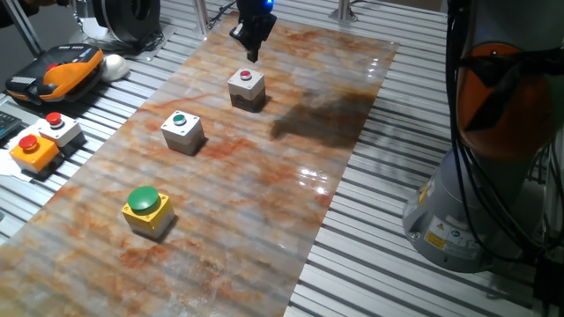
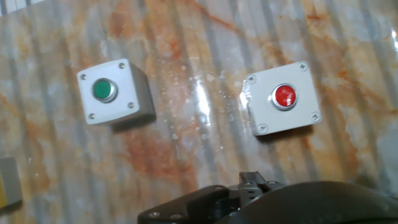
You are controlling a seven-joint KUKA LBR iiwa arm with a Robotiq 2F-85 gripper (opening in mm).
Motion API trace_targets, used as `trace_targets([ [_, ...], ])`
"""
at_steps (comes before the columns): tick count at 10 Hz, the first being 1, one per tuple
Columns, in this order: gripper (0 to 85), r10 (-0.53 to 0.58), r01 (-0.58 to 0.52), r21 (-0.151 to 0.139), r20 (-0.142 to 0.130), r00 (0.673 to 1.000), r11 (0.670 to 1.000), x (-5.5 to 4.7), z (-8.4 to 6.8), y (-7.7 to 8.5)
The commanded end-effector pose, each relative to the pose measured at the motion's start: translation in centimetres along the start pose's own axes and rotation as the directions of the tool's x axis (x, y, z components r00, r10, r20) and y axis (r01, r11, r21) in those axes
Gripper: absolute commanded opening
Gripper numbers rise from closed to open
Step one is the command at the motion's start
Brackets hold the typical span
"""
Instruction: Press three buttons from left to right in sequence
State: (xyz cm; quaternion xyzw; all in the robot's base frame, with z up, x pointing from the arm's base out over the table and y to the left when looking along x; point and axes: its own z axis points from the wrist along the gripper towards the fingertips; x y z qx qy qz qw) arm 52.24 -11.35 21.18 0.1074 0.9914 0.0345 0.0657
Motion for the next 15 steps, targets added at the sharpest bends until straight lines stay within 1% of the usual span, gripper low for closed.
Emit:
trace_targets([
  [1,0.0,-0.001,0.001,0.000,0.002,1.000,1.000,0.0,0.1,-0.2],
  [3,0.0,0.011,-0.011,0.006,0.003,1.000,1.000,-0.1,0.1,-0.4],
  [4,0.0,0.023,-0.023,-0.005,-0.002,1.000,1.000,-0.1,0.0,-0.6],
  [5,0.0,0.022,-0.022,0.003,0.000,1.000,1.000,0.0,0.0,-0.8],
  [6,0.0,0.022,-0.022,0.004,0.000,1.000,1.000,0.1,0.1,-0.9],
  [7,0.0,0.019,-0.019,0.002,0.000,1.000,1.000,0.4,0.3,-1.3],
  [9,0.0,0.013,-0.013,-0.015,0.002,1.000,1.000,1.0,0.5,-2.0],
  [11,0.0,0.008,-0.008,-0.004,0.002,1.000,1.000,1.2,0.4,-2.3],
  [12,0.0,0.009,-0.009,-0.004,0.001,1.000,1.000,1.2,0.4,-2.3],
  [13,0.0,0.008,-0.008,0.015,0.005,1.000,1.000,1.2,0.4,-2.2],
  [14,0.0,0.009,-0.010,0.026,0.008,1.000,1.000,1.1,0.4,-2.1],
  [15,0.0,0.018,-0.019,0.027,0.012,1.000,0.999,1.0,0.4,-2.0],
])
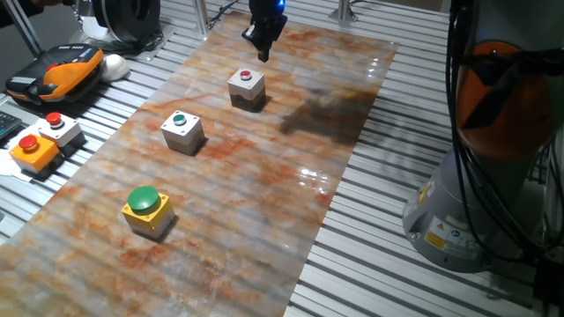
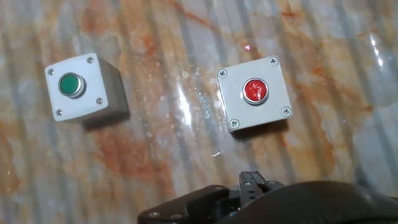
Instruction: Press three buttons from left to right in sequence
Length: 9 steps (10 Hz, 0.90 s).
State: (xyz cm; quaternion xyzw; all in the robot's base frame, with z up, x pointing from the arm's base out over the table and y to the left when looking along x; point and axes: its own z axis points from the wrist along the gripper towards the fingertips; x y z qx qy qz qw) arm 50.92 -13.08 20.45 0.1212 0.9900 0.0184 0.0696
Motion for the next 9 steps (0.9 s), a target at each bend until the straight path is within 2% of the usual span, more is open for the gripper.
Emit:
trace_targets([
  [1,0.0,0.006,-0.007,0.019,0.006,1.000,1.000,-0.05,-0.01,0.07],
  [2,0.0,0.017,-0.017,0.025,0.004,1.000,1.000,-0.11,-0.01,0.16],
  [5,0.0,0.024,-0.024,0.001,-0.016,1.000,1.000,-0.24,0.02,0.32],
  [6,0.0,0.024,-0.024,0.016,-0.007,1.000,1.000,-0.22,0.01,0.30],
  [9,0.0,-0.002,0.001,0.009,0.015,1.000,1.000,-0.10,0.24,0.22],
])
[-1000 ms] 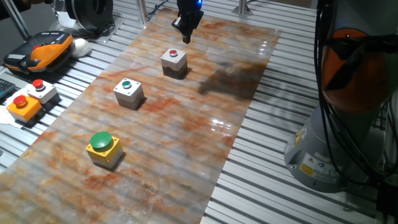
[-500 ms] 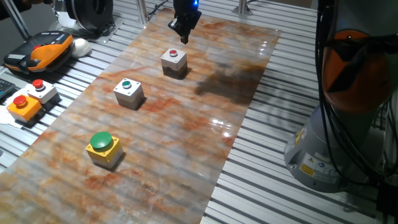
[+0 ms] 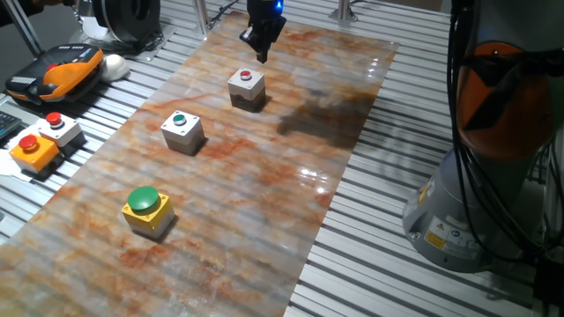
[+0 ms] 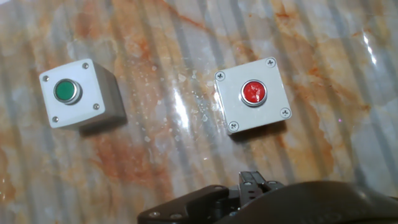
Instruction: Press three buttons from left to right in sequence
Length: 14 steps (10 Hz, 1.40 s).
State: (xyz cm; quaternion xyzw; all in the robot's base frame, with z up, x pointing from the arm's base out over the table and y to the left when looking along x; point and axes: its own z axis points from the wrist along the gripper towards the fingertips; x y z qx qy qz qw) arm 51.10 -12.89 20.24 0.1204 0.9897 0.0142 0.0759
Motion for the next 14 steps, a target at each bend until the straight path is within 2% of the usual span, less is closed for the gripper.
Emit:
trace_targets([
  [1,0.0,-0.008,0.008,-0.012,-0.002,1.000,1.000,0.00,0.00,0.00],
  [2,0.0,-0.008,0.007,-0.035,-0.012,1.000,0.999,0.00,0.00,0.00],
  [3,0.0,0.017,-0.018,-0.037,-0.025,1.000,0.999,0.00,0.00,0.00],
  [4,0.0,0.058,-0.059,-0.024,-0.040,0.998,0.998,0.00,0.00,0.00],
  [5,0.0,0.073,-0.073,-0.002,-0.042,0.996,0.997,0.00,0.00,0.00],
  [6,0.0,0.073,-0.074,-0.006,-0.048,0.996,0.997,0.00,0.00,0.00],
  [9,0.0,0.095,-0.095,0.008,-0.032,0.995,0.995,0.00,0.00,0.00],
  [11,0.0,0.093,-0.093,-0.004,-0.063,0.994,0.996,0.00,0.00,0.00],
  [14,0.0,0.105,-0.105,-0.002,-0.064,0.992,0.994,0.00,0.00,0.00],
])
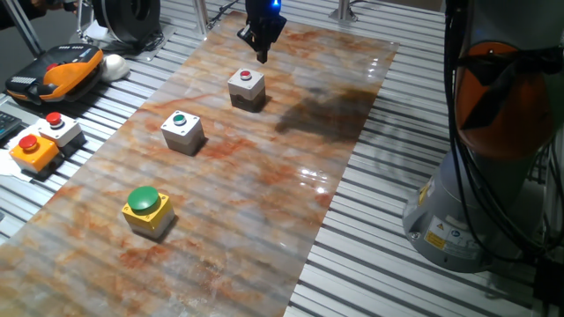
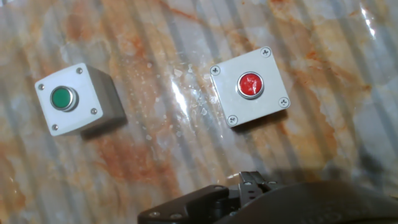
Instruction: Press three buttons from left to right in sequence
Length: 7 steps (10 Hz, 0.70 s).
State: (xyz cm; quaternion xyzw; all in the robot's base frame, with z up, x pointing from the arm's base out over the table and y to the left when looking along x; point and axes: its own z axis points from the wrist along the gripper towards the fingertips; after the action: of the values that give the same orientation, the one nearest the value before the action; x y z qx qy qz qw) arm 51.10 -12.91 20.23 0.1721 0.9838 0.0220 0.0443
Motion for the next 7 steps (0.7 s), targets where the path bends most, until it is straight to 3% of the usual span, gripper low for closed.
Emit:
trace_targets([
  [1,0.0,0.000,0.000,0.009,0.003,1.000,1.000,0.00,-0.01,0.01],
  [5,0.0,-0.006,0.006,0.012,0.013,1.000,1.000,0.00,-0.01,0.01],
  [7,0.0,-0.013,0.013,-0.009,0.002,1.000,1.000,0.00,-0.01,0.00],
])
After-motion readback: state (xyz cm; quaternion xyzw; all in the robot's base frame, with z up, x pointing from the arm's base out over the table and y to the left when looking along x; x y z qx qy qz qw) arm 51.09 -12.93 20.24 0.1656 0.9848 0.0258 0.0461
